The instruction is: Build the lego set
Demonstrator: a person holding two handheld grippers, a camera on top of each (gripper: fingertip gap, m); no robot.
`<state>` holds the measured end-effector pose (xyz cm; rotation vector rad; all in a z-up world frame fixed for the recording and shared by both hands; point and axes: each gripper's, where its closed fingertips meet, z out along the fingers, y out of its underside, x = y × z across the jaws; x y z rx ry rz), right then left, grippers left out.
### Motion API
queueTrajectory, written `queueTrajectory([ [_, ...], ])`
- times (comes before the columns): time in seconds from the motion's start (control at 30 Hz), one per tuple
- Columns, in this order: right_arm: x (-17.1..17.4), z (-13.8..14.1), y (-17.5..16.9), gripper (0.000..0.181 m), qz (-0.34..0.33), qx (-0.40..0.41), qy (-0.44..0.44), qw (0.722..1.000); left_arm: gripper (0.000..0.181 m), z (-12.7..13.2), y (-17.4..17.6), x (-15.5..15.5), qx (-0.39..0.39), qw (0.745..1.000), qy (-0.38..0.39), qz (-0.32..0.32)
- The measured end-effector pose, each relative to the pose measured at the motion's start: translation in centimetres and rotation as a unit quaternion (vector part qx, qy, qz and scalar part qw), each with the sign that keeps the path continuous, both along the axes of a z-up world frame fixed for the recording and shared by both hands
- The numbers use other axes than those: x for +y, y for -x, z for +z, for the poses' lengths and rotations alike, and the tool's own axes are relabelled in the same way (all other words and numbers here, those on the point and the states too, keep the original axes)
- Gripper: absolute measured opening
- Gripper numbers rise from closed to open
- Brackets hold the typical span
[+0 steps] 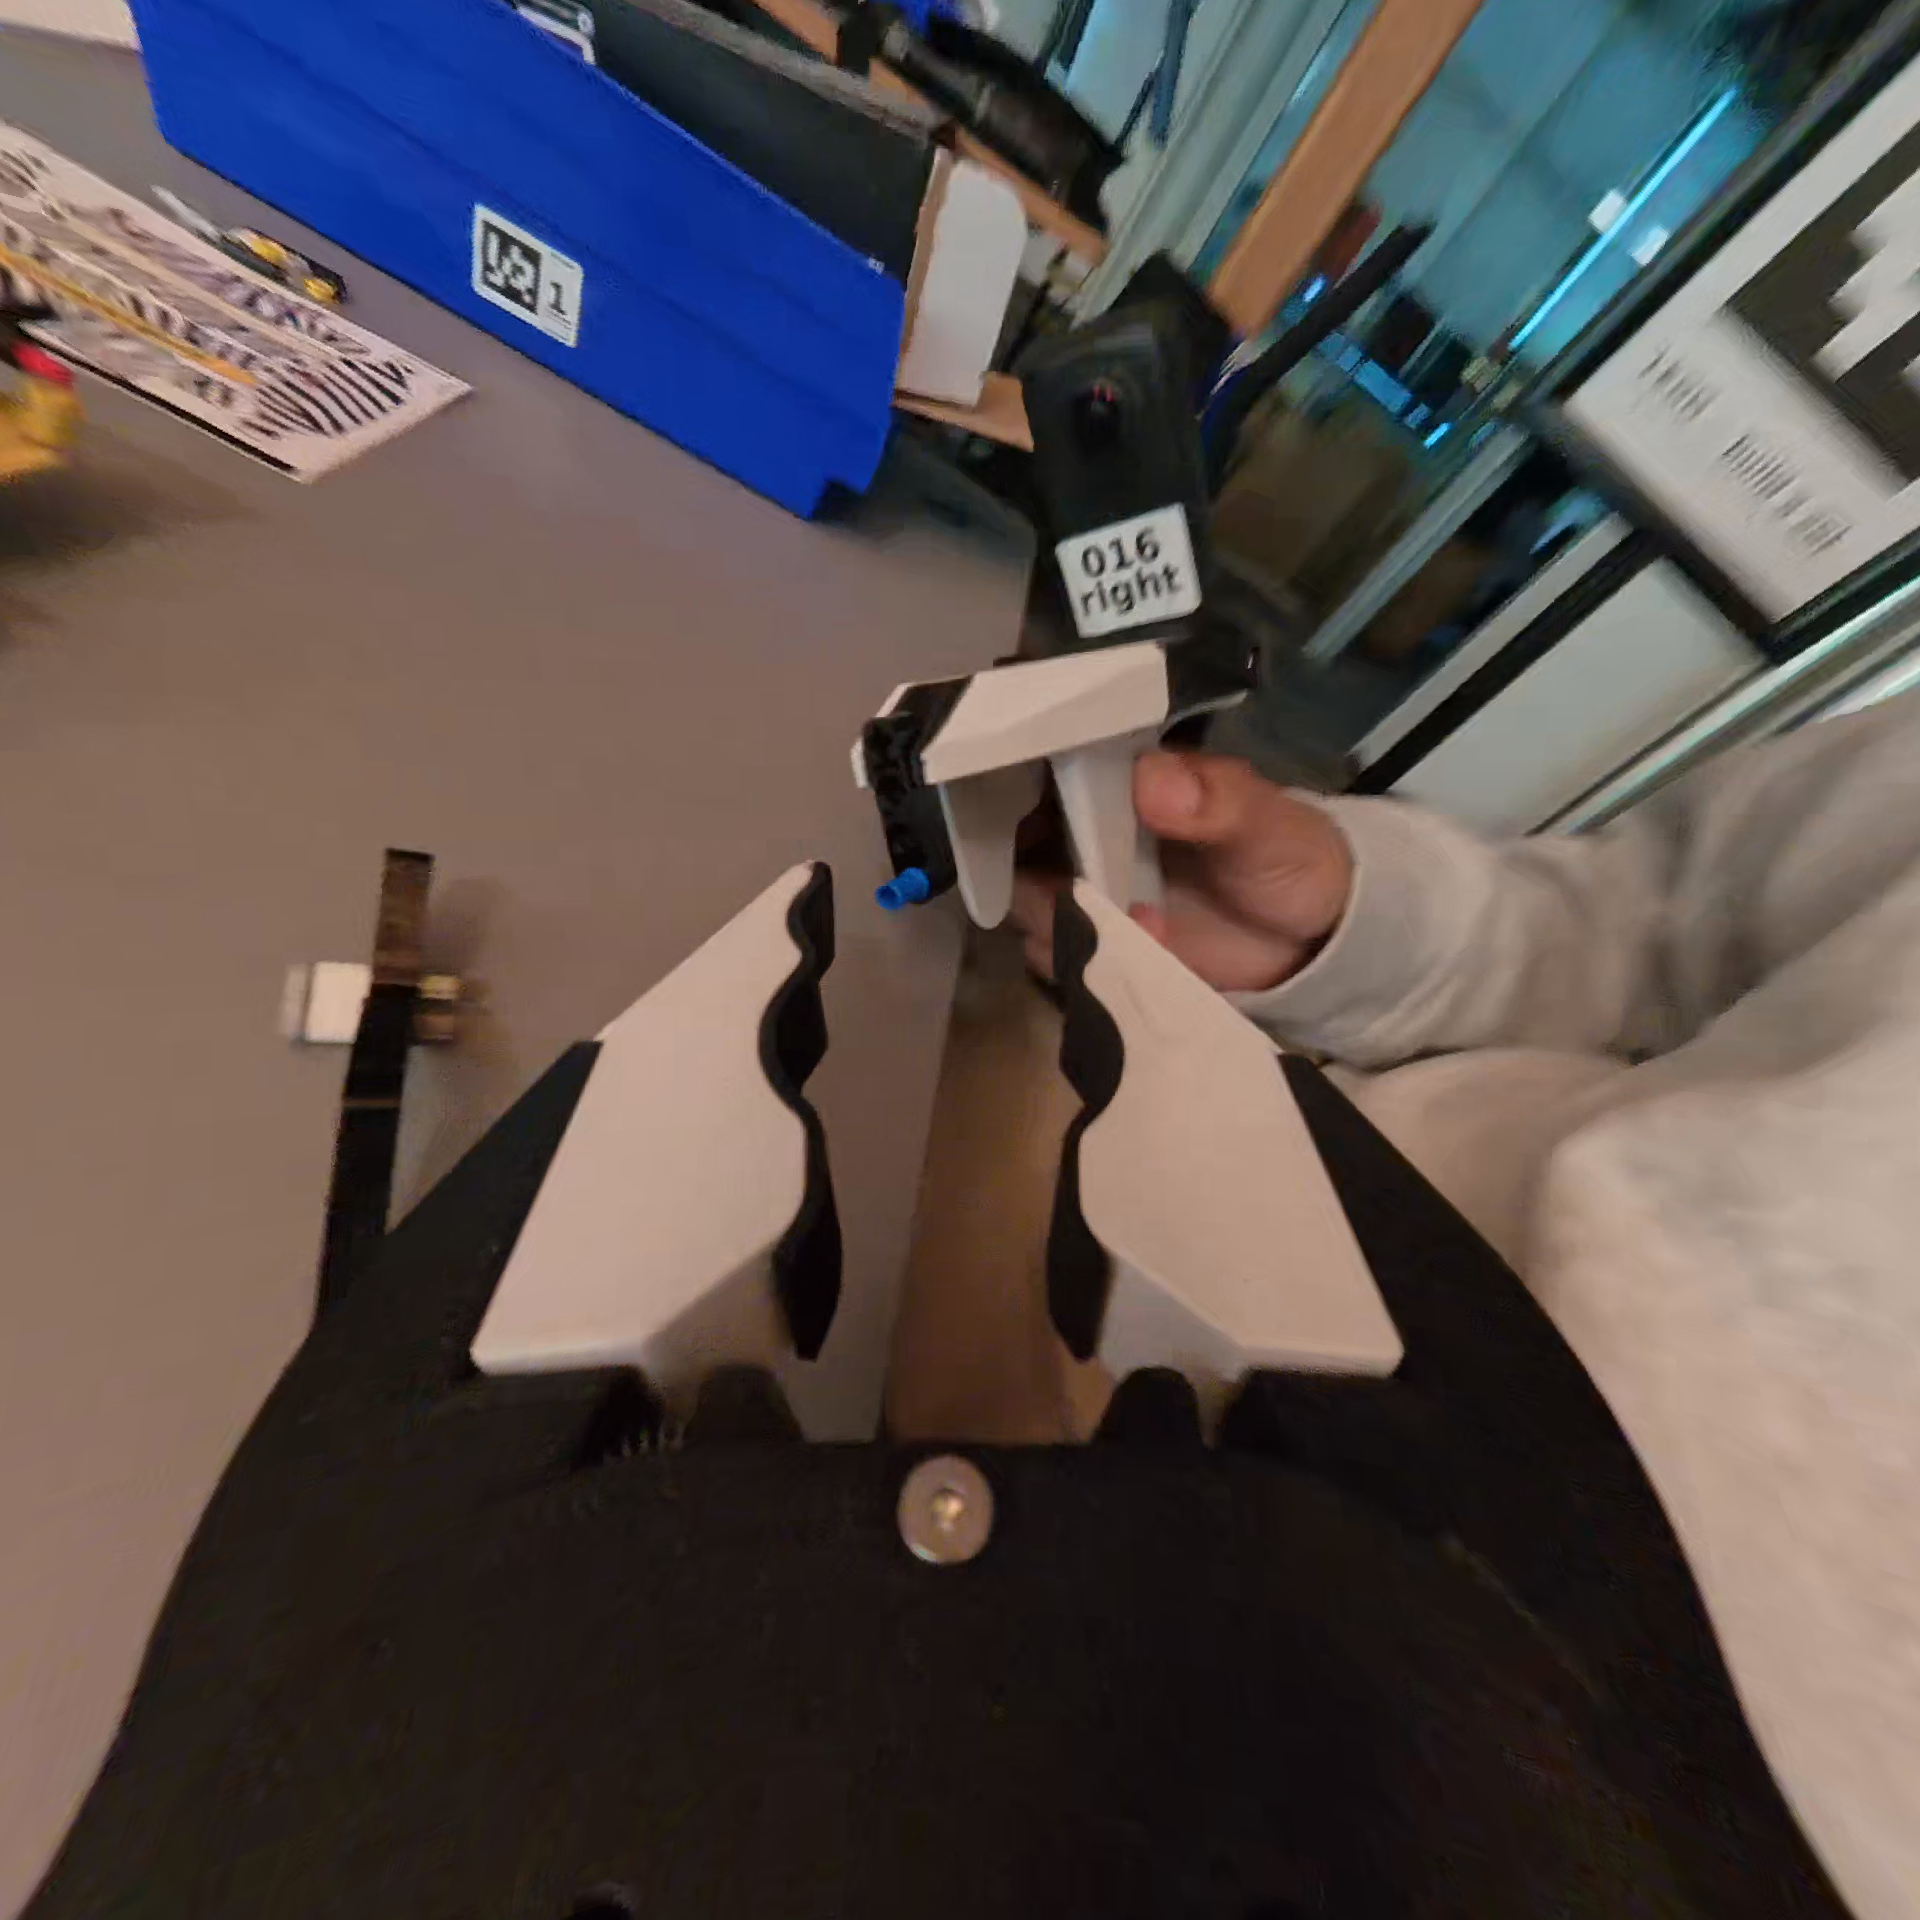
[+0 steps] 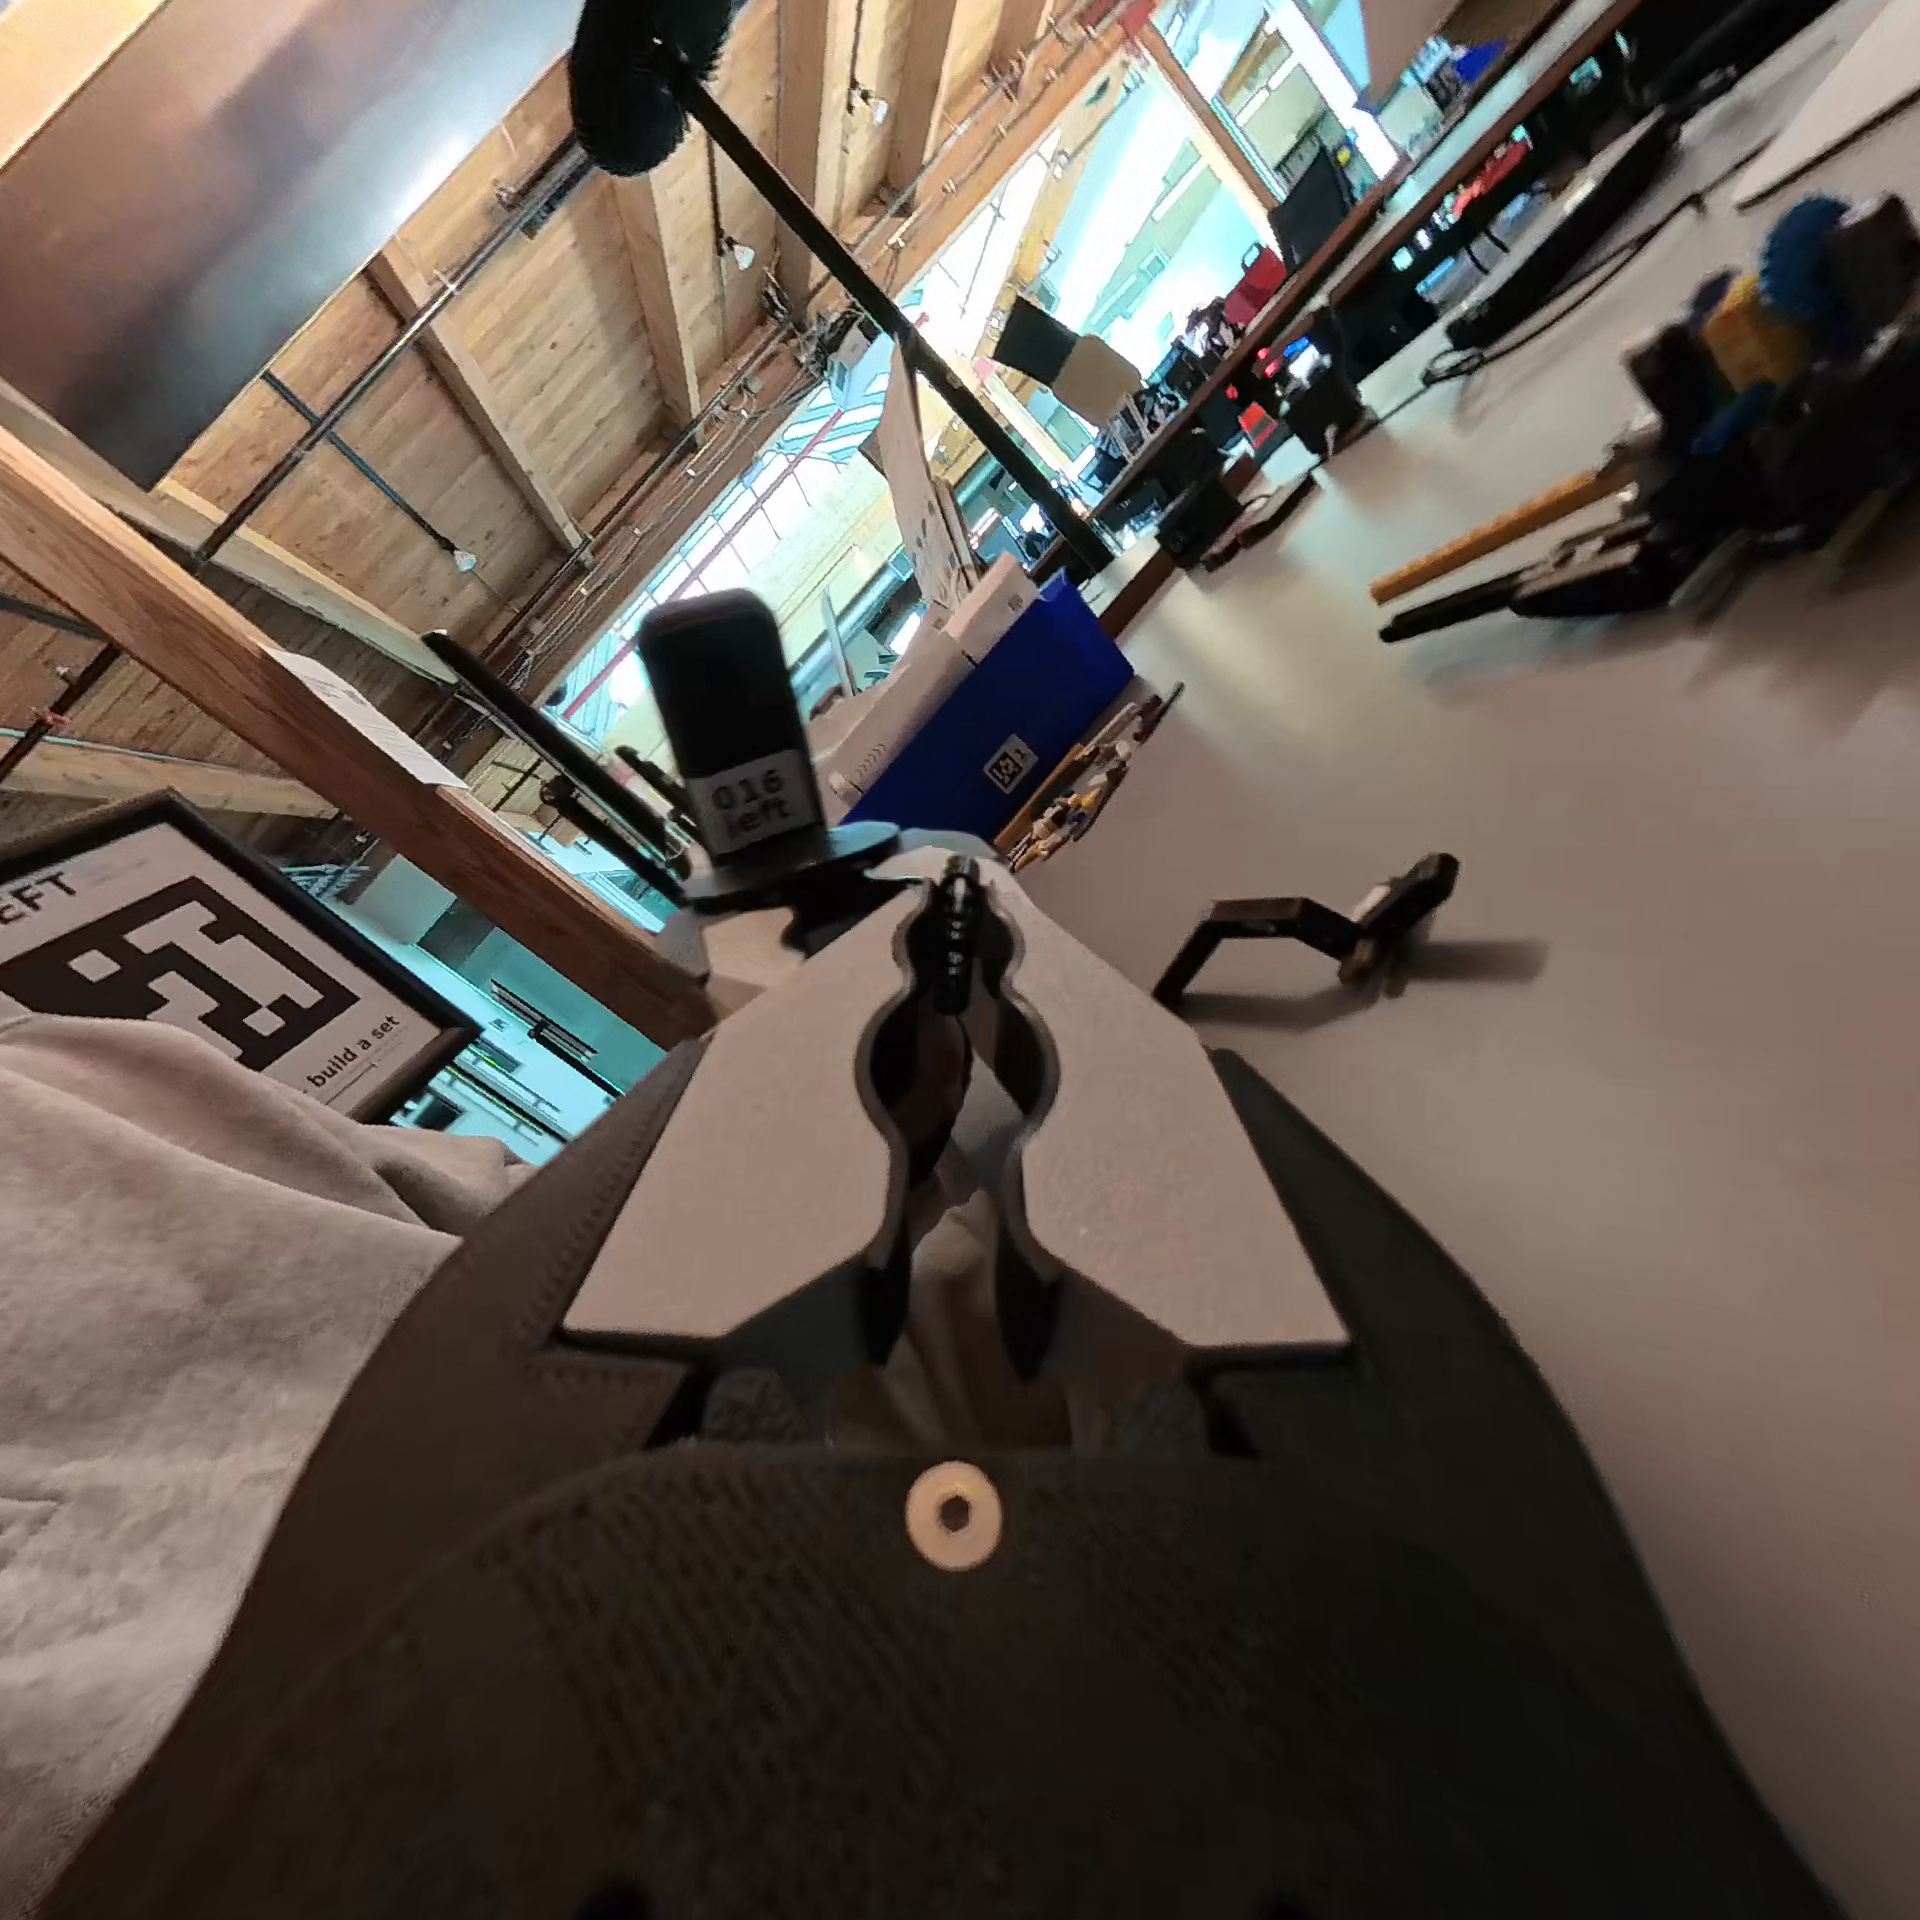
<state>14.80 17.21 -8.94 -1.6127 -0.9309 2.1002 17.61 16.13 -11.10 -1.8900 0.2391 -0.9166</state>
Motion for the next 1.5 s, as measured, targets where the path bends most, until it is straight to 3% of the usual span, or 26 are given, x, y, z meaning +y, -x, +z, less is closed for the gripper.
queueTrajectory([
  [0.2, -0.8, 1.0, 0.0, 0.005, 0.004, 0.031, -0.036, 0.999, 0.008, 1.4, 0.2, -0.4, -0.121, 0.992, 0.016, -0.029],
  [0.3, -0.9, 1.0, 0.0, 0.005, 0.009, 0.032, -0.041, 0.999, 0.006, 1.6, 0.7, -0.5, -0.131, 0.991, 0.015, -0.034],
  [0.5, -1.4, -0.1, -0.3, 0.005, 0.042, 0.000, -0.088, 0.995, 0.005, 1.4, 1.7, -0.8, -0.112, 0.993, 0.010, -0.034],
  [0.77, -1.3, -2.3, -0.8, 0.006, 0.058, -0.054, -0.214, 0.974, 0.006, -1.8, 2.3, -1.1, 0.028, 0.998, 0.030, -0.038],
  [0.87, -1.4, -4.3, -0.9, 0.006, 0.077, -0.114, -0.248, 0.959, 0.006, -2.5, 3.0, -1.0, 0.055, 0.997, 0.037, -0.027],
  [1.13, -1.5, -8.7, -0.8, 0.006, 0.082, -0.214, -0.376, 0.898, 0.004, -1.7, 5.6, -0.2, 0.055, 0.998, 0.011, 0.028],
  [1.5, -1.5, -8.6, -0.7, 0.006, 0.078, -0.202, -0.396, 0.893, 0.003, -1.0, 6.8, 0.2, 0.057, 0.997, -0.011, 0.059],
])
